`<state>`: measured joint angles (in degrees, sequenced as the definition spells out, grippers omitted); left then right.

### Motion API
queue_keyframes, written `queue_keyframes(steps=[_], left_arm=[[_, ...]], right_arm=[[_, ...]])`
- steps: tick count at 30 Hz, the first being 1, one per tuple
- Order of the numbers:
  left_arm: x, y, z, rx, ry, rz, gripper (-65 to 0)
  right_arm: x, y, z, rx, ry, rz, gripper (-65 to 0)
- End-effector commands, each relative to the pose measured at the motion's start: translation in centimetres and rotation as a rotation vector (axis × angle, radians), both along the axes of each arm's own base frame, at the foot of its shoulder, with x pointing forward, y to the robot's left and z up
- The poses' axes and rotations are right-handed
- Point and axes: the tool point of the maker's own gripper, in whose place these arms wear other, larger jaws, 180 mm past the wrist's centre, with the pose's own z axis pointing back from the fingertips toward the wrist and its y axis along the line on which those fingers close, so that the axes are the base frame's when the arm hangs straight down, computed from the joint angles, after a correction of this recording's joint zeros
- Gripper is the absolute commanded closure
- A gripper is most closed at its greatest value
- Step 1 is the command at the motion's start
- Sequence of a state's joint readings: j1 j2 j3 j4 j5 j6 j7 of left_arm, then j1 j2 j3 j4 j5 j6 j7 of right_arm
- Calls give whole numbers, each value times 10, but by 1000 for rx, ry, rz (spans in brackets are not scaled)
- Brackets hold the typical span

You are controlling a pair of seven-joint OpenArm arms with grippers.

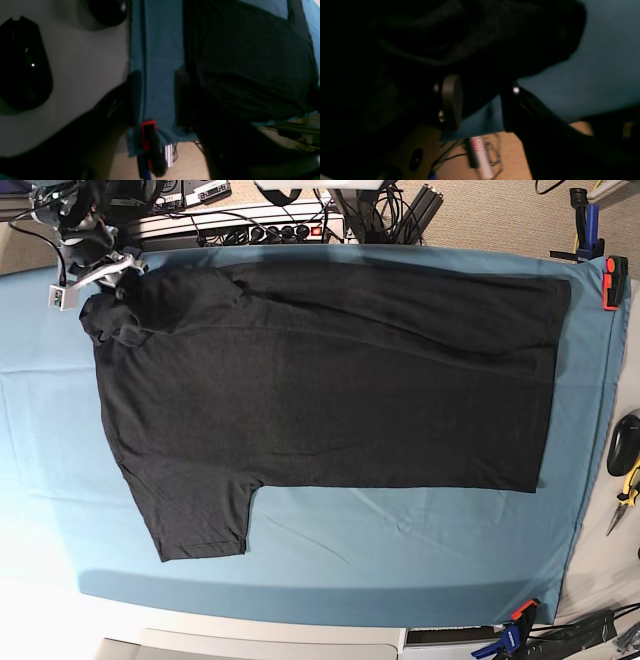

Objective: Fold the T-shirt properly

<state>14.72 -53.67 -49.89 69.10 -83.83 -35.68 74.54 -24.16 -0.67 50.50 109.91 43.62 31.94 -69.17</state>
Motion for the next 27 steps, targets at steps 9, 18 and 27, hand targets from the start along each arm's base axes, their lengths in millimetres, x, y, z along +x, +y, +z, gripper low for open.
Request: queue_keyframes(steps=[9,18,27], left_arm=[[9,5,20,29,-47,-11,-202],[9,5,21,30,-50,-10,-202],[9,5,21,30,-51,-11,-202]], right_arm=[[-21,-58,44,-43,-111,-147,-264],[0,-53,25,41,-127,-135,-264],[12,-47,7,152,-139,-133,-264]])
